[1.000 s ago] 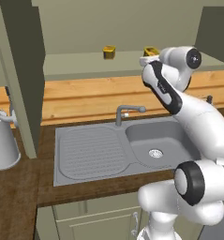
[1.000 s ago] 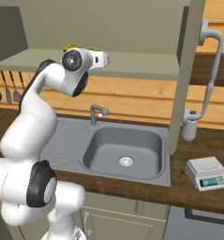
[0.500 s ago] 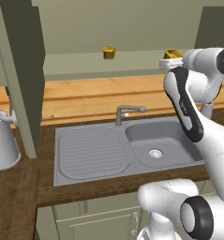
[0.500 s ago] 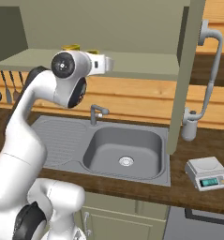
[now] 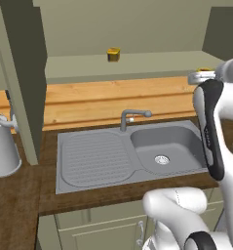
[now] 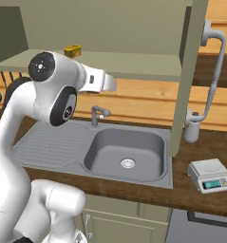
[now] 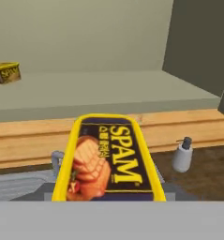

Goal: Pick the canned food and place it on the digital scale for weighing, and close the cabinet.

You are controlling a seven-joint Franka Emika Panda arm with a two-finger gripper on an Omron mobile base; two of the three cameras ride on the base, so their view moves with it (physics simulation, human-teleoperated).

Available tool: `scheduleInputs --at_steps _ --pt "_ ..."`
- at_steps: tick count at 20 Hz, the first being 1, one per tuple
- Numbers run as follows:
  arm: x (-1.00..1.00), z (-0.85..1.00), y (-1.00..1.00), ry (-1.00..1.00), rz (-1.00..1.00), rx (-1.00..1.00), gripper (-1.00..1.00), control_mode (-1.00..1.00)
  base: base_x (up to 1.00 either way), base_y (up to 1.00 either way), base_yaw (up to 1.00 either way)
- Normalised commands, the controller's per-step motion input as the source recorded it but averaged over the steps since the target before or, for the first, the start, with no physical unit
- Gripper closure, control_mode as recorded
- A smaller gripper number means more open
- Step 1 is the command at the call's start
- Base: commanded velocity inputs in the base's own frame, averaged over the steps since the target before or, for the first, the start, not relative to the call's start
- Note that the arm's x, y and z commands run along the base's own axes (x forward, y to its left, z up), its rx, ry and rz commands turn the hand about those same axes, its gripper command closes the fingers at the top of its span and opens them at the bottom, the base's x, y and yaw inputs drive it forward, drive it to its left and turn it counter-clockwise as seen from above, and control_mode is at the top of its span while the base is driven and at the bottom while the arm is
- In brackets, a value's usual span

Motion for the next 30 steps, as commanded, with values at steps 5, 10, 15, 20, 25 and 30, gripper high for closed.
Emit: scheduleInputs --at_steps 5,10,15,20,25,30 --pt "-0.66 -0.76 -0.33 0.01 -0.21 -0.05 1.0 -1.0 0.0 0.0 0.0" --pt "-0.08 -0.94 -0.39 0.0 -0.2 -0.13 1.0 -1.0 0.0 0.0 0.0" --pt "0.27 -0.57 -0.68 0.06 -0.1 -0.01 1.0 -1.0 0.0 0.0 0.0" --pt "0.32 -0.43 -0.86 0.07 0.0 0.0 1.0 -1.0 0.0 0.0 0.0" --pt "0.31 -0.34 -0.76 0.0 0.0 0.0 1.0 -1.0 0.0 0.0 0.0" --pt "0.25 -0.35 -0.58 0.0 -0.16 0.0 1.0 -1.0 0.0 0.0 0.0"
